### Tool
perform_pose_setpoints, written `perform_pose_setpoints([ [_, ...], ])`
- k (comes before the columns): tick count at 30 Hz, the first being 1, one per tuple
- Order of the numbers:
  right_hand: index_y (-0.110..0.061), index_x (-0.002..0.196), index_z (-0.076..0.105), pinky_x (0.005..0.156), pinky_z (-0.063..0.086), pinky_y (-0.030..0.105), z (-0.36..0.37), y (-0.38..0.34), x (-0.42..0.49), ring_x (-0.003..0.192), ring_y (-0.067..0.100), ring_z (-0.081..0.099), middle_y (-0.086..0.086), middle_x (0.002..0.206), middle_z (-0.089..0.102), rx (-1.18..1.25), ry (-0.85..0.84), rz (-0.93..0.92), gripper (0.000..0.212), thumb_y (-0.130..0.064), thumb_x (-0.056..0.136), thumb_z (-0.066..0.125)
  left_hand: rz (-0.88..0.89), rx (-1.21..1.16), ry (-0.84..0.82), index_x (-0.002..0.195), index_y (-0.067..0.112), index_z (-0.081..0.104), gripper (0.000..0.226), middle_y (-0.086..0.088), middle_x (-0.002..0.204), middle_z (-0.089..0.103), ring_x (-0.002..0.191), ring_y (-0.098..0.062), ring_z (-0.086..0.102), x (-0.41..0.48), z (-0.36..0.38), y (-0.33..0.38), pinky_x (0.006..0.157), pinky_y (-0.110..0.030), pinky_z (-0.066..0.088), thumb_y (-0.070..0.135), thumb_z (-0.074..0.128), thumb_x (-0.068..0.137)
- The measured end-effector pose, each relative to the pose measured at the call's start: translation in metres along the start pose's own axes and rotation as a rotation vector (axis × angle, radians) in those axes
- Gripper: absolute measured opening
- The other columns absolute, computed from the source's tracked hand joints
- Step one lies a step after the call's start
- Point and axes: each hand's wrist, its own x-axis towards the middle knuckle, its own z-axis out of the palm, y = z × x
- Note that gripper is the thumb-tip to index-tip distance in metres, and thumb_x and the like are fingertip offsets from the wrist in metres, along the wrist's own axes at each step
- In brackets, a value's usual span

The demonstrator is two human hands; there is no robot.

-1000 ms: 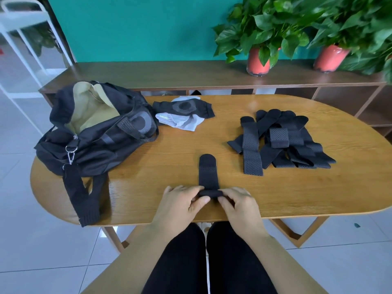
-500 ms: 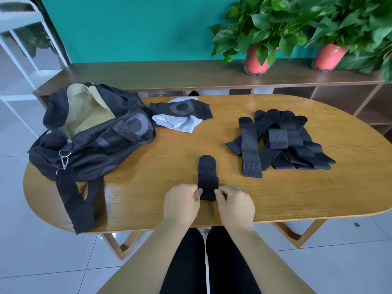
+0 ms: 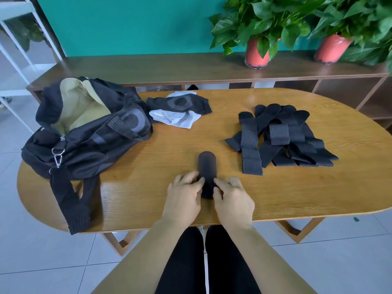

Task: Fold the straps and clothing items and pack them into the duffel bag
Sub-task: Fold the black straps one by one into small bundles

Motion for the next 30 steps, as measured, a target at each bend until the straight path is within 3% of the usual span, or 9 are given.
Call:
perform_pose_setpoints([
  [5, -0.018, 0.097, 0.075, 0.040, 0.036, 0.021, -0.003, 0.005, 0.001, 0.055, 0.018, 0.058, -0.001, 0.084, 0.058, -0.070, -0.001, -0.143, 0.024, -0.014, 0.074, 0.076, 0.097, 0.156, -0.131, 0.143, 0.029, 0.042, 0.050, 0.016, 0.152, 0.031, 0.134, -0.011, 0.026, -0.002, -0.014, -0.006, 0.094, -0.033, 0.024, 0.042, 0.045, 0.095],
  [8, -0.015, 0.107, 0.072, 0.051, 0.048, 0.029, -0.012, 0.010, -0.005, 0.076, 0.021, 0.060, 0.000, 0.093, 0.059, -0.046, -0.083, -0.205, 0.029, -0.026, 0.081, 0.065, 0.156, 0.207, -0.171, 0.143, 0.033, 0.041, 0.056, 0.020, 0.150, 0.033, 0.133, -0.007, 0.025, -0.004, -0.022, -0.013, 0.090, -0.031, 0.016, 0.054, 0.047, 0.091],
  [11, -0.014, 0.112, 0.068, 0.068, 0.054, 0.032, -0.028, 0.016, -0.019, 0.095, 0.018, 0.057, -0.003, 0.104, 0.059, -0.085, -0.175, -0.353, 0.042, -0.035, 0.076, 0.059, 0.250, 0.216, -0.114, 0.130, 0.031, 0.057, 0.053, 0.017, 0.136, 0.053, 0.122, -0.004, 0.036, -0.015, -0.026, -0.019, 0.081, -0.028, 0.014, 0.059, 0.042, 0.087],
  [15, -0.013, 0.113, 0.067, 0.083, 0.055, 0.035, -0.034, 0.026, -0.027, 0.112, 0.017, 0.058, -0.002, 0.121, 0.064, -0.014, -0.181, -0.503, 0.041, -0.008, 0.073, 0.073, 0.333, 0.164, -0.005, 0.110, 0.030, 0.069, 0.053, 0.021, 0.106, 0.069, 0.104, 0.001, 0.043, -0.033, -0.026, -0.023, 0.077, -0.029, 0.017, 0.061, 0.030, 0.092],
  [18, -0.017, 0.113, 0.068, 0.084, 0.053, 0.034, -0.032, 0.022, -0.026, 0.103, 0.015, 0.061, -0.003, 0.110, 0.068, 0.162, -0.210, -0.340, 0.032, -0.007, 0.082, 0.068, 0.248, 0.097, 0.024, 0.112, 0.033, 0.065, 0.066, 0.019, 0.095, 0.068, 0.101, -0.003, 0.048, -0.035, -0.029, -0.017, 0.078, -0.029, 0.015, 0.067, 0.011, 0.092],
  [20, -0.022, 0.113, 0.068, 0.080, 0.050, 0.032, -0.029, 0.017, -0.022, 0.093, 0.013, 0.059, -0.003, 0.099, 0.068, 0.258, -0.223, -0.173, 0.027, -0.014, 0.088, 0.064, 0.155, 0.075, 0.066, 0.110, 0.033, 0.062, 0.057, 0.016, 0.092, 0.067, 0.097, -0.008, 0.053, -0.034, -0.027, -0.011, 0.078, -0.030, 0.015, 0.065, 0.019, 0.092],
  [23, -0.020, 0.099, 0.070, 0.071, 0.051, 0.035, -0.020, 0.009, -0.019, 0.080, 0.014, 0.059, -0.003, 0.083, 0.066, 0.299, -0.119, -0.041, 0.012, -0.018, 0.088, 0.064, -0.021, 0.054, 0.105, 0.090, 0.029, 0.054, 0.023, 0.016, 0.077, 0.062, 0.088, -0.010, 0.053, -0.029, -0.022, -0.002, 0.077, -0.029, 0.013, 0.048, 0.043, 0.096],
  [27, -0.016, 0.094, 0.071, 0.066, 0.048, 0.031, -0.011, -0.002, -0.017, 0.078, 0.018, 0.060, 0.001, 0.080, 0.062, 0.273, -0.002, 0.093, 0.010, -0.021, 0.088, 0.065, -0.177, 0.081, 0.194, 0.070, 0.024, 0.055, 0.029, 0.009, 0.057, 0.055, 0.076, -0.013, 0.051, -0.023, -0.013, 0.005, 0.075, -0.030, 0.013, 0.043, 0.055, 0.092],
  [30, -0.013, 0.091, 0.072, 0.062, 0.042, 0.028, -0.005, -0.006, -0.014, 0.080, 0.022, 0.058, -0.001, 0.077, 0.063, 0.226, 0.070, 0.088, 0.008, -0.016, 0.085, 0.067, -0.233, 0.120, 0.188, 0.070, 0.024, 0.060, 0.034, 0.009, 0.059, 0.054, 0.080, -0.012, 0.049, -0.018, -0.009, 0.009, 0.075, -0.030, 0.013, 0.047, 0.051, 0.093],
])
